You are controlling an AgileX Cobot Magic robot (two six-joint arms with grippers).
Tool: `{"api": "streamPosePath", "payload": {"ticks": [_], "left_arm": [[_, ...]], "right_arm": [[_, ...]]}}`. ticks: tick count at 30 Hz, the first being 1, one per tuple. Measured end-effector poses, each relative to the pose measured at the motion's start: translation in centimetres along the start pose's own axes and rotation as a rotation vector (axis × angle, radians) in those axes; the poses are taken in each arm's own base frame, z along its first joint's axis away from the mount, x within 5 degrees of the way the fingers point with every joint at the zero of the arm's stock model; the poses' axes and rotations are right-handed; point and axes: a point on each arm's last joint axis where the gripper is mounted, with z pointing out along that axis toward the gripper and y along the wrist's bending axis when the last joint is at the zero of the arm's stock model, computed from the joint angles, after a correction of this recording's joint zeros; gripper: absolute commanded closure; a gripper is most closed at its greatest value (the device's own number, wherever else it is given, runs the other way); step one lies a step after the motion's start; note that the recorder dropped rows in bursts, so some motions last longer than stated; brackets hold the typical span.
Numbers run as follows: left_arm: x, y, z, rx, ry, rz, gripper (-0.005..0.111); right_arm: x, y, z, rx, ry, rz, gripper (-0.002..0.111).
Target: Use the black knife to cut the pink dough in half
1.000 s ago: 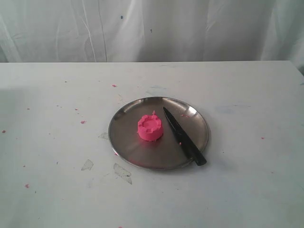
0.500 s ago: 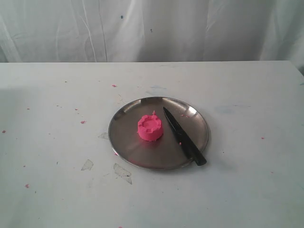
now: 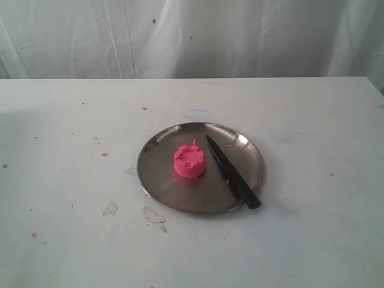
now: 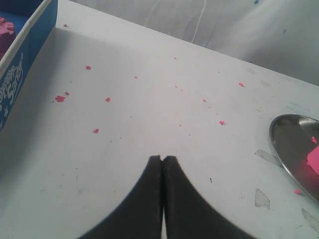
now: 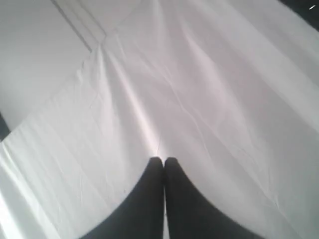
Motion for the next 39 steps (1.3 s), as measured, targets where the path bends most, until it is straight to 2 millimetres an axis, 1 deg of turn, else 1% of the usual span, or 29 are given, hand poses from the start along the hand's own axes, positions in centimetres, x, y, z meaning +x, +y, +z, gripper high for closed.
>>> {"api": "streamPosePath", "payload": {"ticks": [1, 4, 7, 10, 13, 16, 20, 23, 24, 27, 28, 29, 31, 34, 39], "left_arm": [[0.0, 0.0, 0.0, 0.000, 0.000, 0.000, 0.107], [0.0, 0.0, 0.0, 0.000, 0.000, 0.000, 0.107], [0.0, 0.0, 0.0, 0.000, 0.000, 0.000, 0.107], [0.0, 0.0, 0.0, 0.000, 0.000, 0.000, 0.107], [0.0, 0.0, 0.0, 0.000, 0.000, 0.000, 0.107], [0.0, 0.0, 0.0, 0.000, 0.000, 0.000, 0.107], [0.0, 0.0, 0.0, 0.000, 0.000, 0.000, 0.107], [0.0, 0.0, 0.0, 0.000, 0.000, 0.000, 0.107], [0.0, 0.0, 0.0, 0.000, 0.000, 0.000, 0.107], [0.0, 0.0, 0.0, 0.000, 0.000, 0.000, 0.107], [0.0, 0.0, 0.0, 0.000, 0.000, 0.000, 0.107], [0.0, 0.0, 0.0, 0.000, 0.000, 0.000, 0.107], [0.0, 0.0, 0.0, 0.000, 0.000, 0.000, 0.107], [0.0, 0.0, 0.0, 0.000, 0.000, 0.000, 0.107], [0.0, 0.0, 0.0, 0.000, 0.000, 0.000, 0.107]], "right_arm": [[-0.7, 1.1, 0.3, -0.022, 0.032, -0.034, 0.108], [-1.6, 2.9, 1.5, -0.054, 0.151, -0.091, 0.108], [-1.0, 4.0, 3.5, -0.124, 0.364, -0.148, 0.108], [0.1, 4.2, 4.9, -0.180, 0.545, -0.211, 0.108], [1.4, 3.7, 6.0, -0.194, 0.679, -0.196, 0.108], [3.0, 2.5, 7.2, -0.156, 0.788, -0.167, 0.108], [4.3, 1.4, 8.1, -0.117, 0.867, -0.132, 0.108], [5.0, 0.8, 8.5, -0.096, 0.906, -0.114, 0.108], [5.6, 0.3, 8.6, -0.079, 0.937, -0.096, 0.108], [7.4, -1.1, 7.7, -0.028, 1.019, -0.054, 0.108], [7.7, -1.3, 7.5, -0.018, 1.028, -0.036, 0.108], [8.1, -1.5, 7.2, 0.011, 1.013, 0.043, 0.108], [8.3, -1.6, 6.9, -0.015, 0.938, 0.105, 0.108], [8.4, -1.6, 6.6, -0.076, 0.840, 0.130, 0.108], [8.4, -2.5, 6.1, -0.041, 0.697, 0.168, 0.108]]}}
